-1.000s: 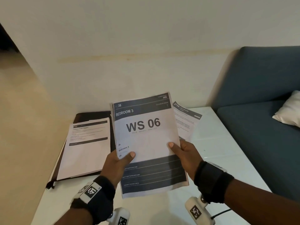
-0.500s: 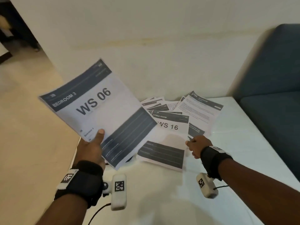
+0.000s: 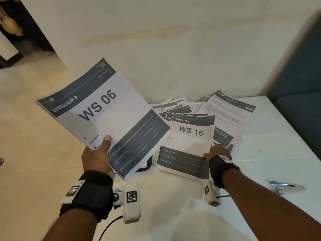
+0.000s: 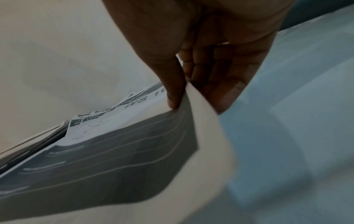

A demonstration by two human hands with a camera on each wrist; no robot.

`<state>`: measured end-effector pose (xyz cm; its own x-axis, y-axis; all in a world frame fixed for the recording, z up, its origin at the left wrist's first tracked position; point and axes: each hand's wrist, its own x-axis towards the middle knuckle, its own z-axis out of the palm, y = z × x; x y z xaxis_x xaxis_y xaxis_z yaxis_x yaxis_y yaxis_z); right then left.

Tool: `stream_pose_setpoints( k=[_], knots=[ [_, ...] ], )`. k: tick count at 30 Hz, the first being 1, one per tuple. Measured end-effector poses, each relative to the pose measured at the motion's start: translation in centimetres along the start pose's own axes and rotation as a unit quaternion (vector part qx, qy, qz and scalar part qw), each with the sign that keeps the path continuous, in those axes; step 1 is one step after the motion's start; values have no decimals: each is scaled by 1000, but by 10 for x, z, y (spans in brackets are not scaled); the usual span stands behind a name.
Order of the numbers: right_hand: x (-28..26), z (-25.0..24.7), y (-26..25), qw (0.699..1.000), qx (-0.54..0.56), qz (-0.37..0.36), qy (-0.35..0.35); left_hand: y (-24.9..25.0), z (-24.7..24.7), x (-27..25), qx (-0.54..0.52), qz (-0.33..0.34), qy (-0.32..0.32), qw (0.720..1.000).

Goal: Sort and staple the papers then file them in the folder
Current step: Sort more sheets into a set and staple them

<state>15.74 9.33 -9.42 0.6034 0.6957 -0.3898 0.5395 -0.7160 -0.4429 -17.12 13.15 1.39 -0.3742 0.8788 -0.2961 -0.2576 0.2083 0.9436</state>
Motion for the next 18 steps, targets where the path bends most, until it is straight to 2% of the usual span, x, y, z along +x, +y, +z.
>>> stream_pose_setpoints(
  k=[7,12,18],
  knots=[
    [0,-17,5,1000,7,29,8,1,-1,-2,-3,12,7,1000],
    [1,-48,15,999,33,39,16,-1,0,-5,29,18,-11,999],
    [-7,-112,24,996,51,-75,5,-1,20,-28,92,23,-120,988]
  ],
)
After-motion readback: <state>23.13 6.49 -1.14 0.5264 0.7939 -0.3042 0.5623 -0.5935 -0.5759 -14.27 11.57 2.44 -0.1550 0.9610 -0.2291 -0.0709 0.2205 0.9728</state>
